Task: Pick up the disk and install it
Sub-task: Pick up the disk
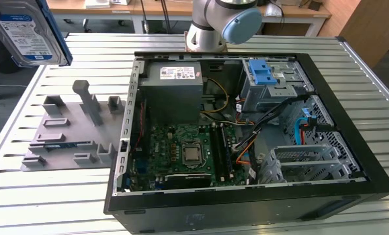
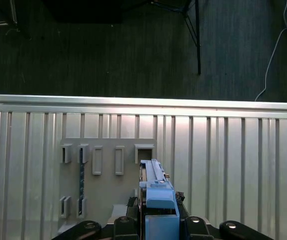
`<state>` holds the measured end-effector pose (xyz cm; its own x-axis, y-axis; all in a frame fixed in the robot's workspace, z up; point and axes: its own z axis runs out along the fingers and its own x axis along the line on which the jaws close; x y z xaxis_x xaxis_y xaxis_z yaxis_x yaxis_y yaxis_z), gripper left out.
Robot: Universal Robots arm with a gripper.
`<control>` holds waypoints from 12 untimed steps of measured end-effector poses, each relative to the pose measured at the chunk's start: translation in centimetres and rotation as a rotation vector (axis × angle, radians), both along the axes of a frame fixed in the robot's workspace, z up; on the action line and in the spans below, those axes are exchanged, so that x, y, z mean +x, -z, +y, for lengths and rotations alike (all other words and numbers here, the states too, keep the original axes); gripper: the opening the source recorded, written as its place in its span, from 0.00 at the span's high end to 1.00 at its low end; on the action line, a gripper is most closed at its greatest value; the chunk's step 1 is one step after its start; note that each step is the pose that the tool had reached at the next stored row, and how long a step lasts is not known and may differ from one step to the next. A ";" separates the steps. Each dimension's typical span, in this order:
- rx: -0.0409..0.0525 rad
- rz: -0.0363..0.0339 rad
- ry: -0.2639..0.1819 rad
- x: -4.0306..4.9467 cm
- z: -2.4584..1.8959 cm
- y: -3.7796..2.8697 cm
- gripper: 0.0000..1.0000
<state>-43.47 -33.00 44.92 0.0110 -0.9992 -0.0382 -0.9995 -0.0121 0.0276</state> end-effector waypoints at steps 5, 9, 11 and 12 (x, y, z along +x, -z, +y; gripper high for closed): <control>-0.0001 0.0001 0.000 0.00 0.00 -0.46 0.64; 0.0000 0.0000 0.000 0.00 0.00 -0.76 0.64; 0.0000 0.0000 0.000 0.00 0.00 -0.93 0.64; 0.0000 0.0000 0.000 0.00 0.00 -1.00 0.64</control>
<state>-43.47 -33.00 45.93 0.0111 -0.9992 -0.0382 -0.9995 -0.0121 0.0276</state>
